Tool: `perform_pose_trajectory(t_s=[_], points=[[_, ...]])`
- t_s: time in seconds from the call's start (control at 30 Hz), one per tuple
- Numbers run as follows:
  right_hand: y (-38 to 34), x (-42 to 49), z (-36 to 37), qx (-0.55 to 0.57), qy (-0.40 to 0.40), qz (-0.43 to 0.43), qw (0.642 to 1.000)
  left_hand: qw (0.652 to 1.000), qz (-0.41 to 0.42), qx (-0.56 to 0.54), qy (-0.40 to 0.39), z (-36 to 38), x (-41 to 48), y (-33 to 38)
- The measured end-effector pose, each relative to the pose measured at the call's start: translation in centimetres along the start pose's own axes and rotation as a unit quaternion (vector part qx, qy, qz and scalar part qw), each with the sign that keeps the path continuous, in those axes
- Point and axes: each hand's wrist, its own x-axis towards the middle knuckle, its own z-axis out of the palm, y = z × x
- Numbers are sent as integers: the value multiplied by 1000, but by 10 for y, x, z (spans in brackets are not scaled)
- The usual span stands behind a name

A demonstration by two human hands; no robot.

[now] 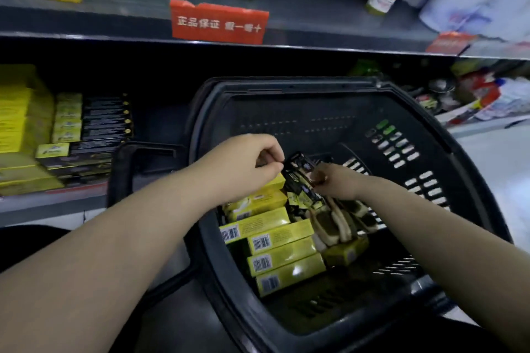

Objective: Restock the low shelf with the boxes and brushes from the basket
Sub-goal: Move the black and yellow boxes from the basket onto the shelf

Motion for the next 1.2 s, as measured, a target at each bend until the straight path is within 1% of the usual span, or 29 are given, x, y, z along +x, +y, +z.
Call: perform_pose_trajectory(t_s=[0.07, 0.13, 0.23, 0.37, 0.47, 0.5, 0.53, 0.57, 0.63, 0.7, 0.73, 0.77, 0.83, 0.9, 0.97, 1.0, 1.03, 1.07, 1.1, 1.13, 1.2], points=[[16, 23, 8, -24, 5, 45, 999, 999, -17, -31, 6, 5, 9, 1], [26, 46, 12, -36, 29, 66, 997, 998, -31, -55, 19, 9, 15, 1], [30, 74, 18, -9, 48, 79, 996, 997, -48, -64, 12, 15, 19, 2], [29, 98, 27, -15, 37, 57, 998, 995, -76, -62, -17, 20, 20, 0], [27, 94, 19, -114, 59, 15, 992, 993, -99, -68, -18, 20, 21, 0], [25, 88, 11, -128, 70, -6, 989, 992, -107, -69, -13, 19, 22, 0], [22, 80, 2, -115, 86, -30, 989, 991, -116, -72, -7, 19, 23, 0], [17, 70, -8, -78, 105, -54, 990, 989, -128, -77, 2, 20, 24, 0], [1, 47, -30, 48, 123, -76, 988, 982, -159, -102, 21, 23, 26, 1], [-20, 23, -45, 208, 94, -93, 969, 972, -197, -129, 22, 30, 28, 2], [-31, 12, -48, 274, 73, -104, 953, 967, -212, -140, 16, 34, 29, 3], [-42, 4, -47, 313, 58, -117, 941, 963, -220, -153, 11, 37, 30, 4], [-60, -8, -42, 336, 40, -150, 929, 959, -221, -179, 10, 43, 33, 4], [-67, -13, -43, 338, 22, -170, 926, 950, -227, -213, 26, 45, 37, 3], [-53, -5, -49, 385, 15, -146, 911, 940, -245, -232, 44, 45, 39, 1], [-40, 5, -52, 399, 35, -114, 909, 938, -251, -234, 43, 44, 40, 1], [-25, 17, -52, 386, 68, -71, 917, 937, -252, -237, 37, 44, 39, 0], [-8, 30, -48, 341, 102, -24, 934, 937, -252, -242, 30, 44, 39, 0], [9, 43, -41, 271, 123, 16, 954, 935, -251, -249, 23, 43, 38, -1], [24, 55, -31, 193, 119, 44, 973, 933, -252, -257, 16, 42, 38, -1], [45, 68, -7, 56, 39, 75, 995, 930, -251, -270, 7, 42, 38, -2]])
